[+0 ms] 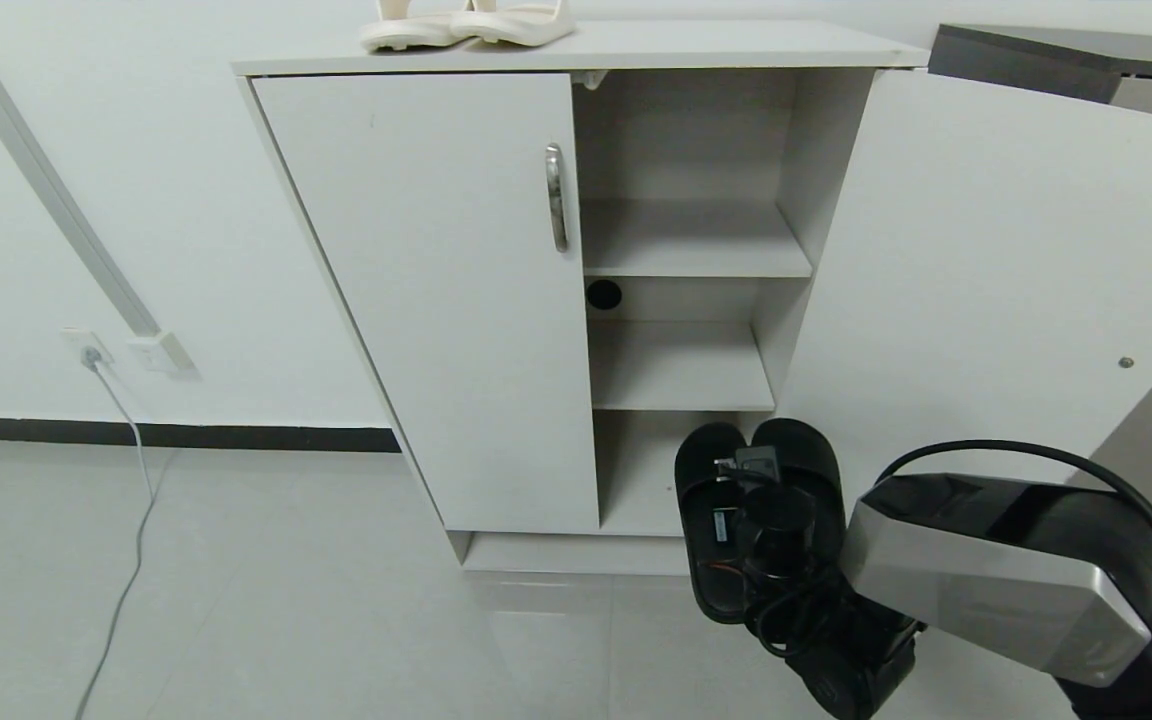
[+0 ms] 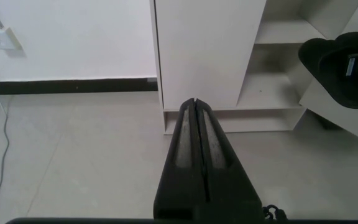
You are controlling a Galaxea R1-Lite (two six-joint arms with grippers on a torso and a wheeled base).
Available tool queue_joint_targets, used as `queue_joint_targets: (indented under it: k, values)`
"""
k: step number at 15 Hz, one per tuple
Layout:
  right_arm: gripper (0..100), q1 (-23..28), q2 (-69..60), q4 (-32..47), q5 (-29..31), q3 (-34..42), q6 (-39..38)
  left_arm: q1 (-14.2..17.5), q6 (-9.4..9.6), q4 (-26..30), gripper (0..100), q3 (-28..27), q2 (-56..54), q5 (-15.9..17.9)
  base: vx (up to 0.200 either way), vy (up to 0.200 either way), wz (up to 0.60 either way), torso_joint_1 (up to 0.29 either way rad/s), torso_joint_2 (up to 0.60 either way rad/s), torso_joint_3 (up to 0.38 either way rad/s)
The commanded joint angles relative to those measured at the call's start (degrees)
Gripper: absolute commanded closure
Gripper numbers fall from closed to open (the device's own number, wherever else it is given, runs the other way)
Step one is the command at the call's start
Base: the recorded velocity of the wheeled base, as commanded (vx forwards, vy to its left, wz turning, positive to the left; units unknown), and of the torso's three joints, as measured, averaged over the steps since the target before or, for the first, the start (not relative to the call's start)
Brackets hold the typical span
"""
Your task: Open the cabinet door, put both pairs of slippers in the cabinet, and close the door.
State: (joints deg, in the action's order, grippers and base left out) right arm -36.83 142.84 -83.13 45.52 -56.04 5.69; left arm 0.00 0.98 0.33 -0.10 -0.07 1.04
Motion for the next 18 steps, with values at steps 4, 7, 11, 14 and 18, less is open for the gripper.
queue_joint_targets:
  k: [4,7,11,14,18]
  values:
    - [100,-0.17,-0.37,-0.10,0.01,-0.03,0.02,0.00,-0.01,0.02,100,0.01,0.07,0.02,0.000,0.000,0.00,0.000,0.00,0.000]
    - [100,-2.90,-0.37,-0.81,-0.34,-0.39,-0.24,0.00,-0.01,0.02,100,0.01,0.07,0.02,0.000,0.000,0.00,0.000,0.00,0.000]
    - [100,-4.22,0.16,1.48,-1.22,-6.36,-2.27,0.00,-0.01,0.02,100,0.01,0.07,-0.07,0.000,0.000,0.00,0.000,0.00,0.000]
    - [100,-4.66,0.16,14.57,-1.93,-12.95,-11.85,0.00,-0.01,0.02,100,0.01,0.07,-0.07,0.000,0.000,0.00,0.000,0.00,0.000]
    - [100,-4.57,-0.10,15.98,-4.56,-14.01,-13.08,0.00,-0.01,0.02,100,0.01,0.07,-0.07,0.000,0.000,0.00,0.000,0.00,0.000]
